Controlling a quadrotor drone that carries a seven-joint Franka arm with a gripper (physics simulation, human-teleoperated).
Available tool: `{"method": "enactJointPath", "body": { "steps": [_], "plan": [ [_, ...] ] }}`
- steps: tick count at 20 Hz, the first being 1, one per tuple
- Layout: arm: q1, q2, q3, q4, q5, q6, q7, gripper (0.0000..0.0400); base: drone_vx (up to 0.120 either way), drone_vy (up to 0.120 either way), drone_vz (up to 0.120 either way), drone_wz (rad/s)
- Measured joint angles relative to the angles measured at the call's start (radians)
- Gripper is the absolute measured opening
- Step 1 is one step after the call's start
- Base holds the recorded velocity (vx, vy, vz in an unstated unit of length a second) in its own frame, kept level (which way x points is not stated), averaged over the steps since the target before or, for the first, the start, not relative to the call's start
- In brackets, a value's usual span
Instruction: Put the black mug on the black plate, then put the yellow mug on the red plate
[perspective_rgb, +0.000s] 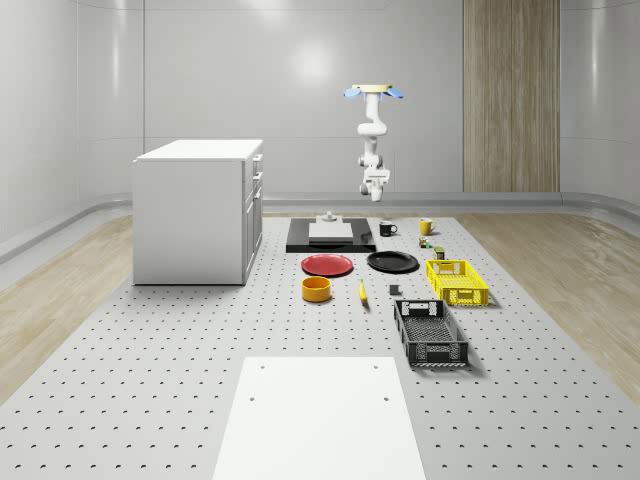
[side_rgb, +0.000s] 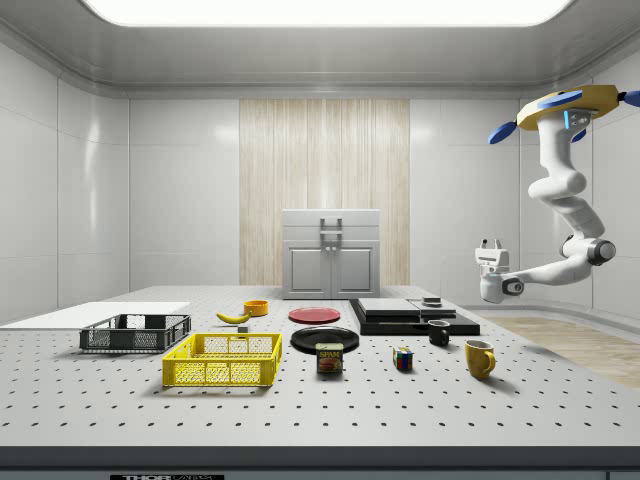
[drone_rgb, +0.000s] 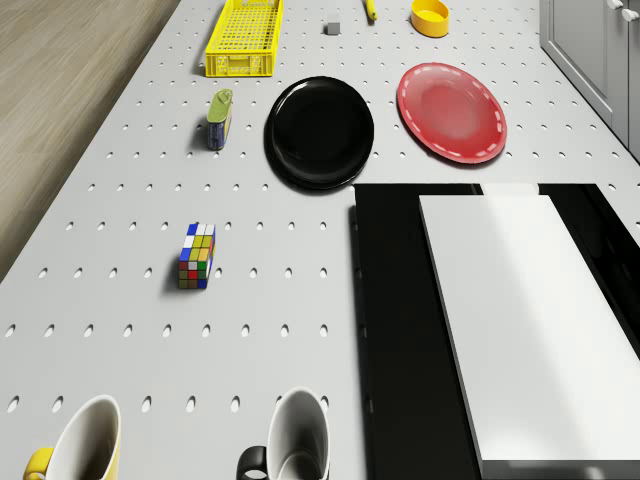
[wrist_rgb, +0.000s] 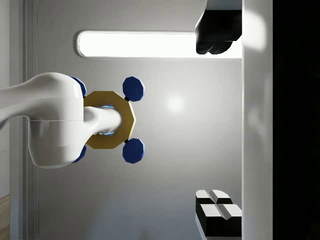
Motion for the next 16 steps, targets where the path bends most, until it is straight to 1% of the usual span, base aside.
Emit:
{"method": "enactJointPath", "body": {
  "steps": [16],
  "plan": [
    [-0.002,-0.006,0.002,-0.003,-0.001,0.009,-0.001,0.0400,0.120,0.000,0.000,0.000]
  ]
}}
